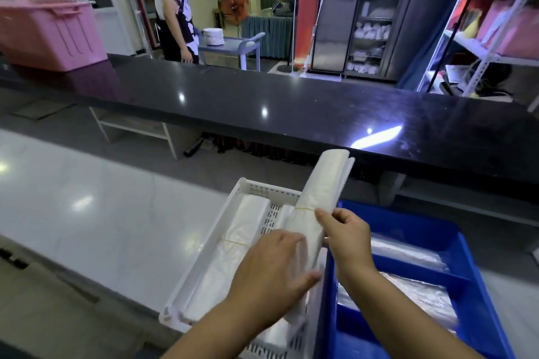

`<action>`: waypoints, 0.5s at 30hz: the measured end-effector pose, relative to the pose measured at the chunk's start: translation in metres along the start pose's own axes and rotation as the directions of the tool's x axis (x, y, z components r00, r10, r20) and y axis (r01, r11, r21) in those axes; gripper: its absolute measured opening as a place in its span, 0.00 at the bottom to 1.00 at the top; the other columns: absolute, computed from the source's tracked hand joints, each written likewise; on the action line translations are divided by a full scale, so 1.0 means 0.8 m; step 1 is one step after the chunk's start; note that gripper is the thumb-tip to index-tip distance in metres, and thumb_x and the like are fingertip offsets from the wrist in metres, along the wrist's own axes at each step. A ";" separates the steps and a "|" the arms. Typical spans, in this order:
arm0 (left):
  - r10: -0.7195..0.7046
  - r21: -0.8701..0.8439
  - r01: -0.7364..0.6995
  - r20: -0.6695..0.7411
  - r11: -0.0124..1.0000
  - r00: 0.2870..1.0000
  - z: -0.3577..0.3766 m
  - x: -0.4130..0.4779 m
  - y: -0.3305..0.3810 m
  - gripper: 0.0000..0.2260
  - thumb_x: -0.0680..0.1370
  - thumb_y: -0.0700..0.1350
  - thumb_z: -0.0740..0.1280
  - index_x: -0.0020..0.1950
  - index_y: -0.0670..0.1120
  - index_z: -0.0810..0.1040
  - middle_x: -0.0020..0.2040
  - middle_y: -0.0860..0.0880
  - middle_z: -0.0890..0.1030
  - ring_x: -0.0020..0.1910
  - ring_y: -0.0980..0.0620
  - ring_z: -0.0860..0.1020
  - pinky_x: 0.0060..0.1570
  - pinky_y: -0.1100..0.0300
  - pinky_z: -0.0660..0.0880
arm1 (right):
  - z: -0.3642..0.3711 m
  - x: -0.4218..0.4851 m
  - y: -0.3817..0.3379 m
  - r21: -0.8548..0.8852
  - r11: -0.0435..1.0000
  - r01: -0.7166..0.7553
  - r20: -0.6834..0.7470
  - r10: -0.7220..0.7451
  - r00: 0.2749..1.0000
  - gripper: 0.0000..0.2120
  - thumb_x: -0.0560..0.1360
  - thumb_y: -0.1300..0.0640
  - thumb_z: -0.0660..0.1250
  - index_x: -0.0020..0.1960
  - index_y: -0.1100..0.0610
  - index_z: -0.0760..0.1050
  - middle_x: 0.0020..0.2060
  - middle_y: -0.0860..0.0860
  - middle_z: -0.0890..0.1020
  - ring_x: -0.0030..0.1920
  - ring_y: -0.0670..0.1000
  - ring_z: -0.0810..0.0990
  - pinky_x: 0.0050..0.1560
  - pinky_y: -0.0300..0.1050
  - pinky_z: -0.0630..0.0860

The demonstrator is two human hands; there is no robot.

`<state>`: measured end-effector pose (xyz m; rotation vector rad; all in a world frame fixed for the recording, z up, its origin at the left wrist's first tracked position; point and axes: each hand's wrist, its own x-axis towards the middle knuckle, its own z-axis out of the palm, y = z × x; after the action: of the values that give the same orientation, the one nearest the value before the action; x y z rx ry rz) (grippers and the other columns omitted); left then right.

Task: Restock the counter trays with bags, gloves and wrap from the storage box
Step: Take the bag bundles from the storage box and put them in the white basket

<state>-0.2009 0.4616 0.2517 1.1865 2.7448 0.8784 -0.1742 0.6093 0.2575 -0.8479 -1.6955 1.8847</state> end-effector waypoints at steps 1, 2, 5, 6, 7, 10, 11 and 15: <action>-0.015 0.063 0.016 -0.028 0.998 0.999 -0.003 -0.003 0.009 0.23 0.66 0.67 0.59 0.56 0.58 0.64 0.53 0.58 0.70 0.51 0.56 0.67 0.50 0.62 0.67 | 0.011 -0.004 0.000 0.012 1.000 -0.015 0.015 0.014 1.000 0.06 0.73 0.57 0.70 0.41 0.59 0.79 0.36 0.54 0.84 0.38 0.51 0.84 0.32 0.45 0.81; -0.039 0.136 0.046 -0.055 0.990 0.998 -0.005 -0.004 0.013 0.24 0.66 0.66 0.60 0.57 0.56 0.63 0.53 0.56 0.69 0.50 0.54 0.67 0.50 0.60 0.67 | 0.021 -0.007 0.000 0.021 0.999 -0.031 0.025 0.031 0.999 0.05 0.73 0.57 0.69 0.42 0.59 0.79 0.36 0.53 0.84 0.38 0.51 0.84 0.31 0.42 0.80; -0.089 0.370 0.126 -0.116 0.921 0.989 -0.018 -0.004 0.002 0.21 0.66 0.50 0.71 0.56 0.47 0.72 0.49 0.50 0.76 0.46 0.49 0.75 0.43 0.57 0.73 | 0.050 -0.012 -0.002 0.036 0.995 -0.093 0.068 0.090 0.994 0.06 0.73 0.58 0.69 0.40 0.60 0.77 0.34 0.55 0.83 0.33 0.50 0.82 0.29 0.38 0.77; -0.070 0.414 0.123 -0.141 0.902 0.988 -0.028 -0.004 -0.005 0.16 0.63 0.44 0.75 0.48 0.46 0.76 0.42 0.49 0.78 0.39 0.49 0.77 0.35 0.58 0.74 | 0.058 -0.013 -0.003 0.047 0.993 -0.109 0.112 0.103 0.988 0.06 0.73 0.58 0.69 0.40 0.60 0.77 0.32 0.54 0.83 0.31 0.49 0.82 0.28 0.38 0.77; -0.079 0.455 0.144 -0.159 0.879 0.984 -0.036 -0.004 -0.015 0.13 0.62 0.41 0.75 0.42 0.47 0.76 0.37 0.50 0.78 0.34 0.50 0.78 0.29 0.59 0.71 | 0.065 -0.013 -0.003 0.047 0.993 -0.111 0.171 0.102 0.980 0.06 0.74 0.59 0.68 0.40 0.61 0.77 0.31 0.53 0.83 0.31 0.49 0.82 0.28 0.37 0.77; -0.269 0.400 0.297 -0.125 0.867 0.955 -0.056 -0.002 -0.056 0.04 0.73 0.41 0.62 0.45 0.49 0.70 0.45 0.50 0.78 0.43 0.48 0.78 0.33 0.57 0.64 | 0.077 -0.008 0.009 -0.177 0.984 0.022 0.340 0.040 0.940 0.05 0.76 0.61 0.64 0.45 0.59 0.79 0.37 0.54 0.84 0.35 0.48 0.83 0.33 0.43 0.81; -0.303 0.363 0.335 -0.143 0.870 0.942 -0.060 -0.003 -0.070 0.04 0.74 0.40 0.59 0.44 0.49 0.68 0.46 0.50 0.79 0.44 0.47 0.77 0.33 0.57 0.63 | 0.076 -0.004 0.018 -0.357 0.922 0.151 0.401 0.005 0.916 0.06 0.76 0.60 0.63 0.47 0.57 0.79 0.40 0.54 0.84 0.38 0.49 0.83 0.39 0.47 0.82; -0.384 0.215 0.439 -0.255 0.872 0.888 -0.071 -0.018 -0.108 0.08 0.74 0.39 0.58 0.36 0.49 0.64 0.34 0.51 0.75 0.32 0.45 0.73 0.27 0.57 0.57 | 0.074 0.004 0.069 -0.636 0.273 0.722 0.766 0.109 0.633 0.13 0.76 0.59 0.61 0.58 0.50 0.77 0.57 0.49 0.81 0.57 0.52 0.78 0.59 0.49 0.73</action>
<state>-0.2614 0.3763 0.2527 0.4957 3.1825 0.6212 -0.2149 0.5622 0.2051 0.1275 -3.2481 0.6722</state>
